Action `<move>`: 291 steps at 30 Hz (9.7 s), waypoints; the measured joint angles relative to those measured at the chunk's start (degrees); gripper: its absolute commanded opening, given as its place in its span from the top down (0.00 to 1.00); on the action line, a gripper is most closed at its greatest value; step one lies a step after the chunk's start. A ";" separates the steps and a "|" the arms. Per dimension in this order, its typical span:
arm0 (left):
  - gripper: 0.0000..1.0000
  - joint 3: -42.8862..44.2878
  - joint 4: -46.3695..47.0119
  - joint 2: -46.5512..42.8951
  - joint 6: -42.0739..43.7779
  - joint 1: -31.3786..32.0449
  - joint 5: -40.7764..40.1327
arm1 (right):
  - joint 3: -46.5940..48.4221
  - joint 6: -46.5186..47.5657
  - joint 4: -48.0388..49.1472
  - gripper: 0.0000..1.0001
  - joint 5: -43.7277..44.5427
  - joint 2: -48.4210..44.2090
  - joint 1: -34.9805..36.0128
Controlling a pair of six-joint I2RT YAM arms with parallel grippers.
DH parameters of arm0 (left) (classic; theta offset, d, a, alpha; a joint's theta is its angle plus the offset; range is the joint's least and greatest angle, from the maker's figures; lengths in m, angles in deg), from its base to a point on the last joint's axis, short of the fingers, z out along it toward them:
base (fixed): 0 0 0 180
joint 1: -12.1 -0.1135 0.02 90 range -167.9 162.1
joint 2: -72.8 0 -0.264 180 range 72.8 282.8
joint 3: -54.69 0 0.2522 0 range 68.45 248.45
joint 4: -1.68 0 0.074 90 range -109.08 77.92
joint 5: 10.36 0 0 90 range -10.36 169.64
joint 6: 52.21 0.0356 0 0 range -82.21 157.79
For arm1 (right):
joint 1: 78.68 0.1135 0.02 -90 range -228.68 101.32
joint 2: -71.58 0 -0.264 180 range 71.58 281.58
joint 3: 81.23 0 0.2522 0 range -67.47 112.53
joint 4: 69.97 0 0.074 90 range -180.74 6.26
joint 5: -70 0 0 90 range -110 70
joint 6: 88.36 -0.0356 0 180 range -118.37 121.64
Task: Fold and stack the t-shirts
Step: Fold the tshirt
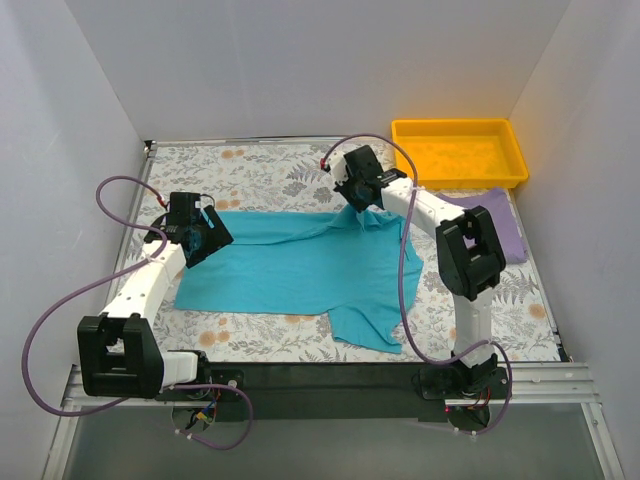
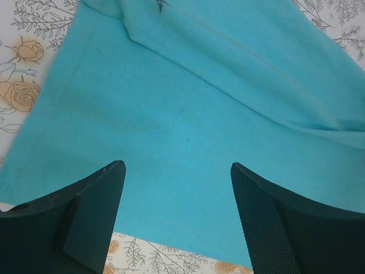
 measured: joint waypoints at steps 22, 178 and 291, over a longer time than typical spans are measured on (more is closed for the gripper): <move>0.31 0.00 -0.07 1.68 0.02 0.00 1.79 | 2.49 -7.89 1.03 0.60 -8.35 0.09 -1.95; 0.30 23.58 11.43 38.16 -9.81 -9.68 -3.02 | -18.78 -47.47 22.34 0.73 -22.58 -3.87 -30.32; 0.21 -0.42 7.39 5.49 0.66 25.62 -0.42 | -36.68 -56.13 16.39 0.68 -18.27 -16.11 -14.53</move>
